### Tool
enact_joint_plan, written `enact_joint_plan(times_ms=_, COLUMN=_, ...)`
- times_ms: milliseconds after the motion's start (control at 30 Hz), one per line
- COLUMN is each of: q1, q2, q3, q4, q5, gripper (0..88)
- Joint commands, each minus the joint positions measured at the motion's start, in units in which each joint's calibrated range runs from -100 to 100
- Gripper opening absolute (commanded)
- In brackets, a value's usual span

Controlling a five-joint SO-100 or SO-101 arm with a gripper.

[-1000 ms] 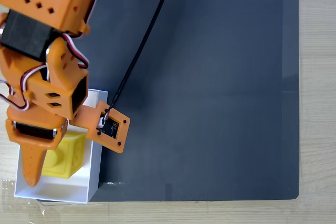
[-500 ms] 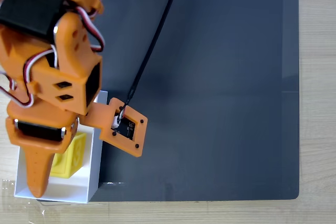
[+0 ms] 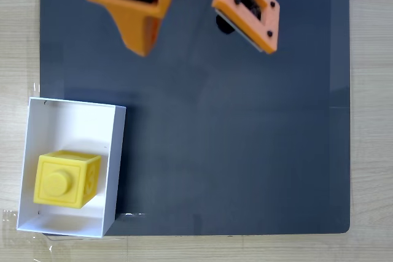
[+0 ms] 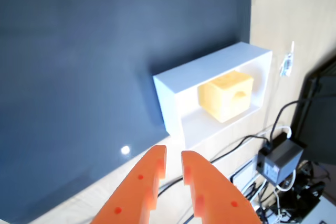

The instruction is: Grasp a yellow block and put it in the box

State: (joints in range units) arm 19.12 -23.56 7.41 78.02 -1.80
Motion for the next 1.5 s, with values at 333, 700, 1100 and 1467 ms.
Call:
enact_joint_plan(times_ms=333, q1=-9.7, q2=-56.1, q3=70.0, q4=-15.6, q5=0.9, gripper=4.1)
enact_joint_plan(times_ms=700, q1=-9.4, q2=-75.3, q3=84.4, q4=-3.8, q5=5.6, gripper=4.2)
enact_joint_plan(times_ms=1100, q1=-9.9, q2=-75.3, q3=84.4, q4=-3.9, q5=5.8, gripper=4.4)
enact_joint_plan(times_ms=1467, q1=-9.9, q2=-75.3, q3=84.3, q4=-3.9, q5=5.8, gripper=4.4)
